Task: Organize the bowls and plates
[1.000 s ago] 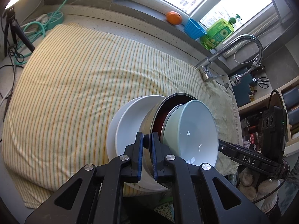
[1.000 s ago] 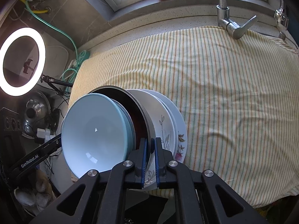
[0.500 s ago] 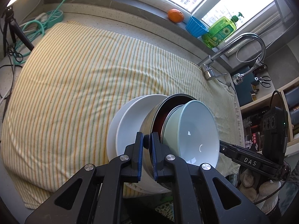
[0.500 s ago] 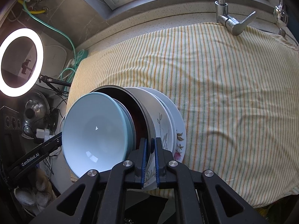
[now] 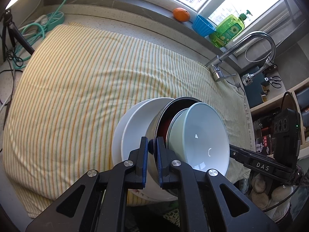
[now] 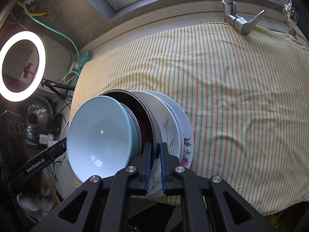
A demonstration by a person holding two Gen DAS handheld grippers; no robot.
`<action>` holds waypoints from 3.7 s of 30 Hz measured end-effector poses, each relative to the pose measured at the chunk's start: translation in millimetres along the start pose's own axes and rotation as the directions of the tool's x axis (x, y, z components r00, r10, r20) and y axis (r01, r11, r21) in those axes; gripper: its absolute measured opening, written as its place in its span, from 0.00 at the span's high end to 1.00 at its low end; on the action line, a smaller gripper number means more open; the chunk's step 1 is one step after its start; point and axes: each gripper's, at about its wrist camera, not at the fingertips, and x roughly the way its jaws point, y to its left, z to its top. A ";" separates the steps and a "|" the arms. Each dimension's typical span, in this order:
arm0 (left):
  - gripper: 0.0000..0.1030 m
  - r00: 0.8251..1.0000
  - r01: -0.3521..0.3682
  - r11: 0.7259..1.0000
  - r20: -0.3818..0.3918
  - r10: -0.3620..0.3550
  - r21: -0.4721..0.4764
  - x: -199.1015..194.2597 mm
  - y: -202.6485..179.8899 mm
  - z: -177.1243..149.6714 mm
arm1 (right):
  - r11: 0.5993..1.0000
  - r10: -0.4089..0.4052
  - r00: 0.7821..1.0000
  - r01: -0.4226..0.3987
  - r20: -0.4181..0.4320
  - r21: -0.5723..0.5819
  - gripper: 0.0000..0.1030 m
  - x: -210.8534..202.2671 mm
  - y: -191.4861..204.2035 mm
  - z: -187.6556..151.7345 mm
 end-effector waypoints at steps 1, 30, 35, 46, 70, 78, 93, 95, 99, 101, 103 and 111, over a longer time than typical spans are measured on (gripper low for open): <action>0.93 1.000 -0.002 1.000 0.003 0.002 0.004 -0.7 -0.5 0.3 | 1.000 0.000 1.000 0.000 0.004 -0.001 0.91 -0.7 0.0 -0.2; 0.84 0.984 -0.132 0.988 0.112 0.140 -0.081 -37.9 26.9 -11.2 | 0.998 -0.015 0.987 0.025 0.157 -0.064 0.85 -46.5 -11.2 -7.8; 0.84 0.973 -0.166 0.980 0.146 0.182 -0.111 -49.7 29.4 -20.5 | 0.995 -0.024 0.981 0.042 0.193 -0.091 0.79 -54.9 -11.2 -10.0; 0.69 0.938 -0.275 0.957 0.191 0.288 -0.092 -56.3 0.1 -48.9 | 0.971 -0.065 0.962 0.123 0.267 -0.206 0.67 -66.4 -0.1 -22.7; 0.30 0.923 -0.312 0.948 0.260 0.285 0.070 -68.0 -28.7 -40.4 | 0.950 -0.230 0.868 0.298 0.441 -0.093 0.26 -82.3 40.3 -53.0; 0.30 0.927 -0.298 0.950 0.268 0.264 0.096 -68.0 -33.5 -37.8 | 0.945 -0.243 0.854 0.316 0.460 -0.088 0.26 -86.3 43.7 -51.8; 0.30 0.931 -0.288 0.952 0.263 0.253 0.102 -66.3 -37.4 -39.6 | 0.944 -0.245 0.859 0.317 0.449 -0.091 0.26 -84.8 42.1 -52.0; 0.30 0.930 -0.289 0.952 0.266 0.253 0.103 -66.9 -37.3 -40.0 | 0.944 -0.245 0.859 0.317 0.450 -0.091 0.26 -84.8 41.9 -52.0; 0.30 0.931 -0.289 0.951 0.266 0.252 0.108 -67.2 -38.3 -41.4 | 0.944 -0.245 0.859 0.317 0.449 -0.091 0.26 -85.0 41.9 -52.4; 0.30 0.931 -0.288 0.951 0.264 0.251 0.111 -66.9 -39.2 -42.3 | 0.943 -0.247 0.859 0.319 0.449 -0.090 0.26 -85.2 41.6 -52.4; 0.30 0.931 -0.287 0.952 0.264 0.250 0.110 -67.0 -39.1 -43.0 | 0.943 -0.249 0.860 0.320 0.446 -0.090 0.26 -85.2 41.3 -53.6; 0.30 0.931 -0.285 0.952 0.267 0.247 0.111 -67.8 -39.4 -43.4 | 0.943 -0.253 0.859 0.322 0.444 -0.087 0.26 -85.0 40.5 -57.1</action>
